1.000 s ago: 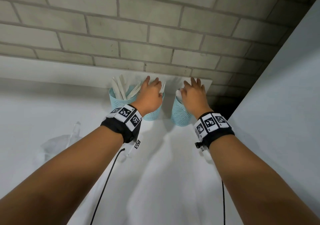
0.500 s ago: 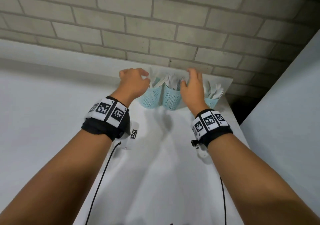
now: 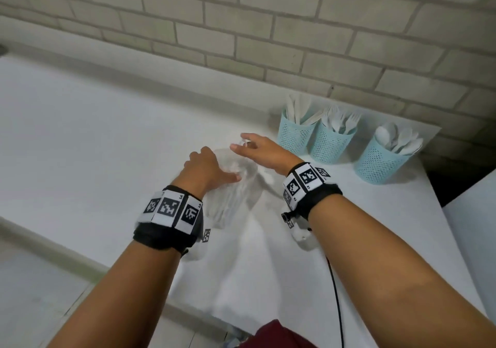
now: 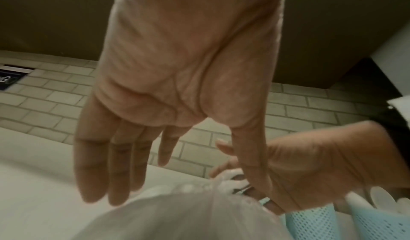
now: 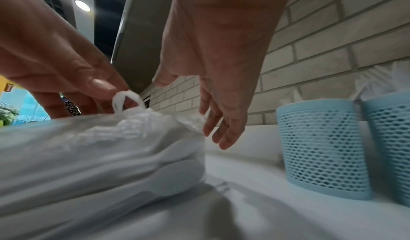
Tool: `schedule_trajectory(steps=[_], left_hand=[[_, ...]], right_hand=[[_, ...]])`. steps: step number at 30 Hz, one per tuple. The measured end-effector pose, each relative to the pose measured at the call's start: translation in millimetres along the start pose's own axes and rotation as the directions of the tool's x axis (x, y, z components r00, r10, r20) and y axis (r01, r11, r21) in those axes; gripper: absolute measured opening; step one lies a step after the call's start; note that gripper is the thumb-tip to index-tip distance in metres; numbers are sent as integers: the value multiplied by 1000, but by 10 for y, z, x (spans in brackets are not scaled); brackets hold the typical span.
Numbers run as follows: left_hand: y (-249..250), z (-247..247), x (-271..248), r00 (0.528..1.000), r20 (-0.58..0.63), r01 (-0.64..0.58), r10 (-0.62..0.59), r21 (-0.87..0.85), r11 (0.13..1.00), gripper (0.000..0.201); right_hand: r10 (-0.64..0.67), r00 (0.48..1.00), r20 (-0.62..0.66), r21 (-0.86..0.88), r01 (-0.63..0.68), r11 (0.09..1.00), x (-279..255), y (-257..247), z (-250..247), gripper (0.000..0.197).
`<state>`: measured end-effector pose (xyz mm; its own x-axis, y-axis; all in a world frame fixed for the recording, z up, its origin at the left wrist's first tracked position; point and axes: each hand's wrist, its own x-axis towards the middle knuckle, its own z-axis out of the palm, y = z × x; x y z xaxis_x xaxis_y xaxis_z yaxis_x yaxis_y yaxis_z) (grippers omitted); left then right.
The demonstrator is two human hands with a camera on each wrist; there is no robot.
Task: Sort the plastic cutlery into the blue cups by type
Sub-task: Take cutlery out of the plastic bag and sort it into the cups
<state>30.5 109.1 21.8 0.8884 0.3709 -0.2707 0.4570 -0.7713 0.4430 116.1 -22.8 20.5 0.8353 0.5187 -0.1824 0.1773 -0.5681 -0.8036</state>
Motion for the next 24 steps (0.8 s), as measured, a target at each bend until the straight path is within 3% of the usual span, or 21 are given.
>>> schedule_trajectory(steps=[5, 10, 13, 16, 21, 24], left_hand=[[-144, 119, 4, 1000, 14, 9, -9, 1, 1000, 87], [-150, 168, 5, 993, -36, -108, 109, 20, 994, 40], [-82, 138, -5, 980, -54, -189, 189, 10, 982, 20], [65, 62, -28, 951, -116, -292, 286, -39, 956, 9], [470, 62, -85, 883, -157, -462, 443, -120, 878, 10], [774, 119, -168, 825, -183, -565, 534, -255, 785, 13]], right_hand=[[-60, 993, 98, -241, 82, 967, 72, -41, 203, 58], [-149, 985, -91, -319, 113, 941, 125, 29, 284, 25], [-145, 979, -146, -288, 98, 953, 83, 16, 189, 15], [-116, 971, -208, -126, 91, 988, -76, -97, -77, 12], [-87, 953, -292, 7, 93, 996, -458, -255, -644, 17], [-60, 931, -359, 68, 90, 994, -718, -253, -895, 16]])
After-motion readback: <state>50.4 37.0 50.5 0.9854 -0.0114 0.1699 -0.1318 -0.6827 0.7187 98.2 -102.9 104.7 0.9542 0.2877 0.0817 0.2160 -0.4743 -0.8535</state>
